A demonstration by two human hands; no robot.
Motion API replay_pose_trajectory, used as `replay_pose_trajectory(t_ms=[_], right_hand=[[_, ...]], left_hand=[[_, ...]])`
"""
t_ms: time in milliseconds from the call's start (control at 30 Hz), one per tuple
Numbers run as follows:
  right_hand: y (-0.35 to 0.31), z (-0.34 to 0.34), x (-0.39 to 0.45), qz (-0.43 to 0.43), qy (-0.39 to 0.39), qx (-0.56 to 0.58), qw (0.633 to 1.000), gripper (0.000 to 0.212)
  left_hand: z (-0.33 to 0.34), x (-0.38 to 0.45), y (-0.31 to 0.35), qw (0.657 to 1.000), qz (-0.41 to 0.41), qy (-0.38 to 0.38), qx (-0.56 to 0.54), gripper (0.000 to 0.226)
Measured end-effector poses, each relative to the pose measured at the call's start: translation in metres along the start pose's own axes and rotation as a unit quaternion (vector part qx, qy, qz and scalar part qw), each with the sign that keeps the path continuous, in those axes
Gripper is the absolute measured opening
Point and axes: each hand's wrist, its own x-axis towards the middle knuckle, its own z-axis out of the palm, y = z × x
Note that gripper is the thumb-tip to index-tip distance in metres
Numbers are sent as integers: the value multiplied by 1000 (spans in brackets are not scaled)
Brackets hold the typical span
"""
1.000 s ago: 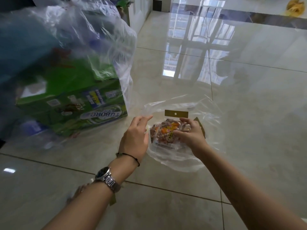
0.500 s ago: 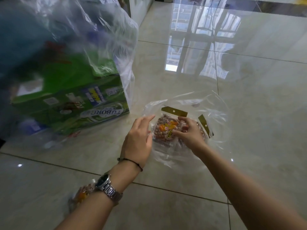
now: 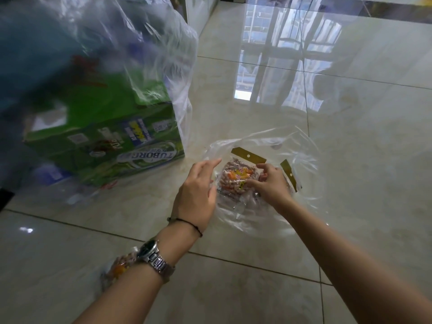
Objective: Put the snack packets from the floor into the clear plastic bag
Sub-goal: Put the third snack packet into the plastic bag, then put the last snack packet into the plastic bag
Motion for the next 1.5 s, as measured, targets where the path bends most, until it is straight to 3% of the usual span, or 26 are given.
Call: replay_pose_trajectory(t_ms=[233,433,600,1000,1500], right_hand=[[-26,-16,-34,-89,3,-129,988,48],[-42,-23,-83,-156,-6,-124,980,41],[-45,-5,-126,-198,-57,-124,971,34],[-40,62,-153,-213,-166,-154,950,37],[-34,73,-154,-198,-189,-152,950,38]], left_hand=[[-15,-16,-5,997,34,-13,61,58],[-37,-51,-23,998,5,-22,66,61],[-64,-93,-61,995,-41,-52,77,66],[-78,-165,-142,953,-169,-216,133,99],[-69,-164,-160,948,-178,-228,130,95]])
